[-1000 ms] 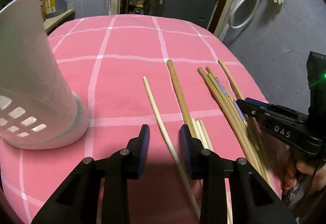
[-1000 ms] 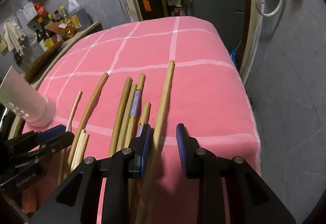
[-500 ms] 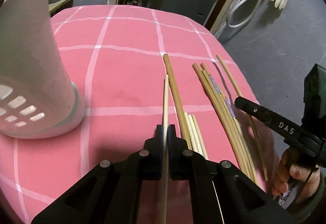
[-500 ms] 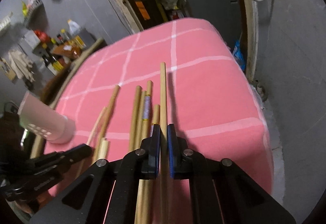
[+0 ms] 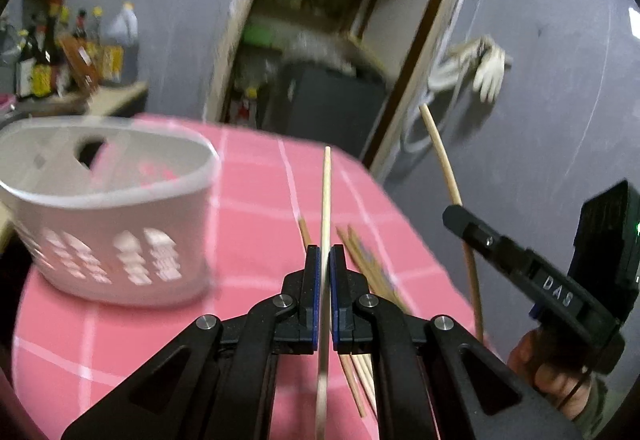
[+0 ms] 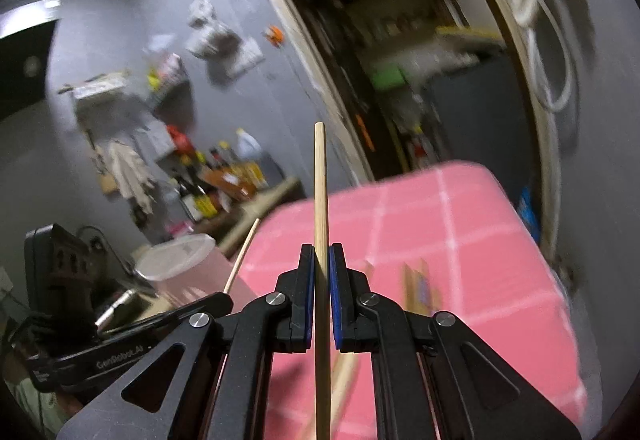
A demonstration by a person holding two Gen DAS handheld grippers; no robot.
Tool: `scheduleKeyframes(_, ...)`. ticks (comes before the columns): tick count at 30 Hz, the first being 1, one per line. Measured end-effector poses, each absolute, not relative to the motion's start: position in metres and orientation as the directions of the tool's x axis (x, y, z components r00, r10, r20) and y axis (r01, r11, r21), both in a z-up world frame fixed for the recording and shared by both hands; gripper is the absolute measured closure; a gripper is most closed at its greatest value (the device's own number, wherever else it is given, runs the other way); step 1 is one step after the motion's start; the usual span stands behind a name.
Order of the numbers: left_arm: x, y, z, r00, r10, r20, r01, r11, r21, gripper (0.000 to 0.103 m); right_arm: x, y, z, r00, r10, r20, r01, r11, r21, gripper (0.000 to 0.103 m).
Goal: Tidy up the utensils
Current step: 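Lift the held chopstick with the left tool toward the white basket while the right tool carries its chopstick there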
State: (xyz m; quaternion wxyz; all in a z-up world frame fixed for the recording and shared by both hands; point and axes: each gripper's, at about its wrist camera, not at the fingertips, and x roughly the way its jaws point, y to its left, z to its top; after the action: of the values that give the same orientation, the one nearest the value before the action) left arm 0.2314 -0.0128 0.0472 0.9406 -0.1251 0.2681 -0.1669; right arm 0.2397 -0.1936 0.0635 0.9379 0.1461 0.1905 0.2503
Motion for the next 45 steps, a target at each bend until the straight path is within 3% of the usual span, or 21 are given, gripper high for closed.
scheduleKeyframes(12,0.229,0.098,0.112,0.946,-0.21,-0.247,0.108,0.922,-0.372,0.1,0.266,-0.105,0.122,0.76,0.65,-0.007,-0.595,0.7,0.394,0.098)
scheduleKeyframes(22,0.26,0.212,0.119,0.996,-0.011,-0.093,-0.037,0.864,-0.503,0.1,0.293,-0.059,0.137,0.767,0.608,0.204,-0.639,0.695,0.33,0.098)
scheduleKeyframes(33,0.268,0.211,0.095,0.996,0.079,-0.048,-0.093,0.874,-0.477,0.1,0.308,-0.042,0.109,0.796,0.574,0.191,-0.605,0.752,0.262,0.098)
scheduleKeyframes(45,0.262,0.187,0.068,0.991,0.1,-0.091,-0.128,0.905,-0.406,0.1,0.313,-0.036,0.084,0.815,0.575,0.064,-0.57,0.78,0.258,0.097)
